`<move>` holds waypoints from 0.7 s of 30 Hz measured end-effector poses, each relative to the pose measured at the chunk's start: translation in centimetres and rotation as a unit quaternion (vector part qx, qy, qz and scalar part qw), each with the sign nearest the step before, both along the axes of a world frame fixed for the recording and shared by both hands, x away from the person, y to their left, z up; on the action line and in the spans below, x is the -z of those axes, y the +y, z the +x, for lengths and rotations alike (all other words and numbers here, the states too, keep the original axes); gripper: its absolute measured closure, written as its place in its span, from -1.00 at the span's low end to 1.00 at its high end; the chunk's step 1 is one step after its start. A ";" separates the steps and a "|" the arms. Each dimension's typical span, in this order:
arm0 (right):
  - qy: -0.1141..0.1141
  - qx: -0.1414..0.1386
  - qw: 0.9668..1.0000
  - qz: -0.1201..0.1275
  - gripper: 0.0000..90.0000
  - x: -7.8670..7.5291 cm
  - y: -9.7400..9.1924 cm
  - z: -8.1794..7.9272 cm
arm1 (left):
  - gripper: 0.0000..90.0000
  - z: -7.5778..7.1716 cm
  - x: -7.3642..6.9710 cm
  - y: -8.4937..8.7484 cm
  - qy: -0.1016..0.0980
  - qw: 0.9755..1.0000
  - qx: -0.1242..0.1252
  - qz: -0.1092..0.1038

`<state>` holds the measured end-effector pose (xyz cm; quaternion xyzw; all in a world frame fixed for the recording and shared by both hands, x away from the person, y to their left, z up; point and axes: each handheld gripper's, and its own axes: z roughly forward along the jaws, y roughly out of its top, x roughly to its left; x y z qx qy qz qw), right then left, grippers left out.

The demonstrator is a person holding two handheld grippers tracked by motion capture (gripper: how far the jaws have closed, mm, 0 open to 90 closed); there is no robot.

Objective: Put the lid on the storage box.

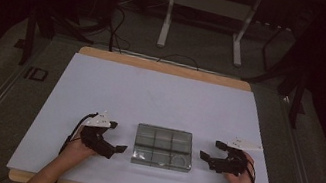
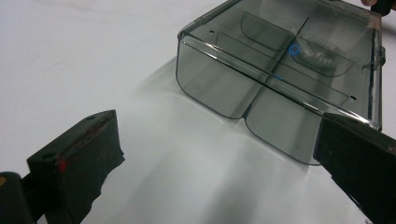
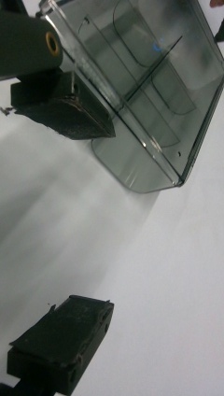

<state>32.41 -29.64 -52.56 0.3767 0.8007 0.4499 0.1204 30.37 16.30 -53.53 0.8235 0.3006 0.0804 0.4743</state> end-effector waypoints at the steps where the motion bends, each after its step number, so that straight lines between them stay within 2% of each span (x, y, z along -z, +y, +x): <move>1: -0.002 0.002 1.000 -0.002 -0.70 0.0 -0.1 0.0 | -0.97 -0.1 0.0 0.1 -0.002 1.000 -0.002 -0.002; 11: -0.010 0.024 1.000 -0.009 -0.70 0.6 -1.4 -0.2 | -0.97 -0.6 -0.1 1.3 -0.008 1.000 -0.017 -0.004; 21: -0.013 0.037 0.999 -0.015 -0.70 1.0 -2.4 -0.3 | -0.97 -0.8 0.3 2.5 -0.002 1.000 -0.030 -0.003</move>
